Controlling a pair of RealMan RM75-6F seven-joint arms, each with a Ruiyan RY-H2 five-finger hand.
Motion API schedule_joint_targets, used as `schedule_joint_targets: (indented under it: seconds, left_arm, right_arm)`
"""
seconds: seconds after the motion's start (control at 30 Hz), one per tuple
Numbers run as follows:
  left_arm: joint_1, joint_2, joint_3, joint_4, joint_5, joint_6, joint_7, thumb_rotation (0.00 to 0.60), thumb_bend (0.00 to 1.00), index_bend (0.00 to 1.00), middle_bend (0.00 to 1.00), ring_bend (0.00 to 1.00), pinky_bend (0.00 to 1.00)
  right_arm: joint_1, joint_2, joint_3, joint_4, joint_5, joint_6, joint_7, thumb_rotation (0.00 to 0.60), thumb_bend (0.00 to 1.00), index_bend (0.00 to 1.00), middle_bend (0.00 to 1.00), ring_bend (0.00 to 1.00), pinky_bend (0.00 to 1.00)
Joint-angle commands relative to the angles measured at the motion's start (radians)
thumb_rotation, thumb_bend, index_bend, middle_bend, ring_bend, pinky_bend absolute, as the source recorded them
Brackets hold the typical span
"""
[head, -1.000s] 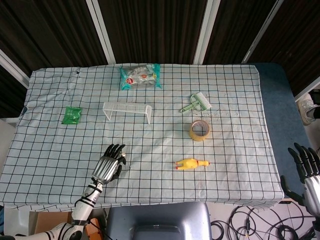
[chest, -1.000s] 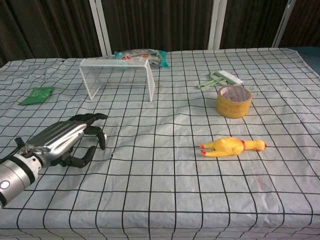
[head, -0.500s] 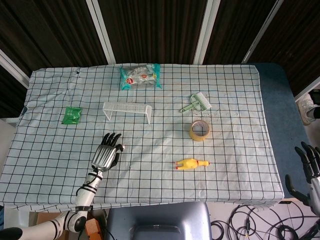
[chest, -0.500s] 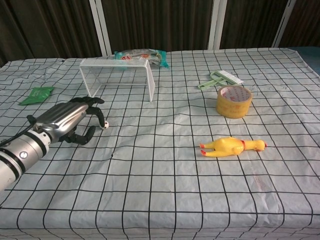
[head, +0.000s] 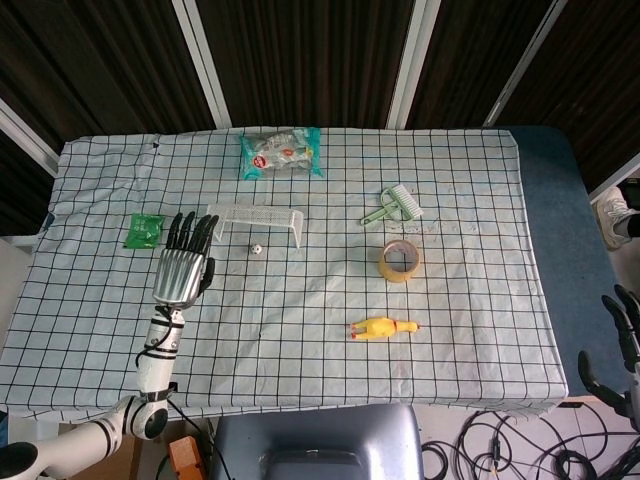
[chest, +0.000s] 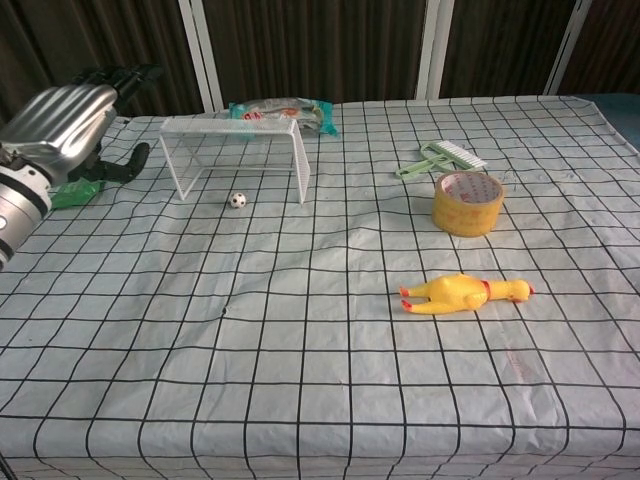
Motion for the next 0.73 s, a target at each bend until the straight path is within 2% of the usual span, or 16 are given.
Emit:
schedule_joint_targets:
  seconds: [0.03, 0.13, 0.23, 0.33, 0.4, 0.47, 0.53, 0.73]
  left_arm:
    - [0.121, 0.159, 0.086, -0.209, 0.023, 0.074, 0.019, 0.600, 0.45, 0.00, 0.12, 0.01, 0.00]
    - [0.204, 0.284, 0.150, -0.340, 0.027, 0.108, 0.020, 0.600, 0.41, 0.00, 0.11, 0.00, 0.00]
    - [0.284, 0.399, 0.225, -0.424, 0.058, 0.153, -0.009, 0.600, 0.40, 0.00, 0.07, 0.00, 0.00]
    - [0.362, 0.478, 0.297, -0.445, 0.092, 0.204, -0.073, 0.600, 0.40, 0.00, 0.01, 0.00, 0.00]
    - [0.413, 0.511, 0.344, -0.431, 0.120, 0.239, -0.184, 0.600, 0.39, 0.00, 0.00, 0.00, 0.00]
    - [0.436, 0.533, 0.365, -0.424, 0.134, 0.249, -0.238, 0.600, 0.39, 0.00, 0.00, 0.00, 0.00]
    - [0.438, 0.552, 0.376, -0.420, 0.175, 0.262, -0.225, 0.600, 0.39, 0.00, 0.00, 0.00, 0.00]
    - [0.459, 0.543, 0.366, -0.417, 0.197, 0.285, -0.202, 0.600, 0.39, 0.00, 0.00, 0.00, 0.00]
  right_arm:
    - [0.002, -0.002, -0.003, -0.002, -0.003, -0.008, -0.012, 0.600, 0.44, 0.00, 0.00, 0.00, 0.00]
    - [0.005, -0.005, -0.006, -0.005, -0.002, -0.023, -0.037, 0.600, 0.44, 0.00, 0.00, 0.00, 0.00]
    - [0.009, -0.008, -0.011, -0.010, -0.004, -0.039, -0.061, 0.600, 0.44, 0.00, 0.00, 0.00, 0.00]
    - [0.015, -0.012, -0.019, -0.014, -0.007, -0.066, -0.096, 0.600, 0.44, 0.00, 0.00, 0.00, 0.00]
    - [0.023, -0.014, -0.025, -0.019, -0.002, -0.098, -0.134, 0.600, 0.44, 0.00, 0.00, 0.00, 0.00]
    - [0.030, -0.017, -0.028, -0.031, 0.004, -0.123, -0.168, 0.600, 0.44, 0.00, 0.00, 0.00, 0.00]
    - [0.035, -0.022, -0.028, -0.035, 0.004, -0.136, -0.189, 0.600, 0.44, 0.00, 0.00, 0.00, 0.00]
    - [0.039, -0.029, -0.027, -0.040, 0.013, -0.150, -0.216, 0.600, 0.44, 0.00, 0.00, 0.00, 0.00]
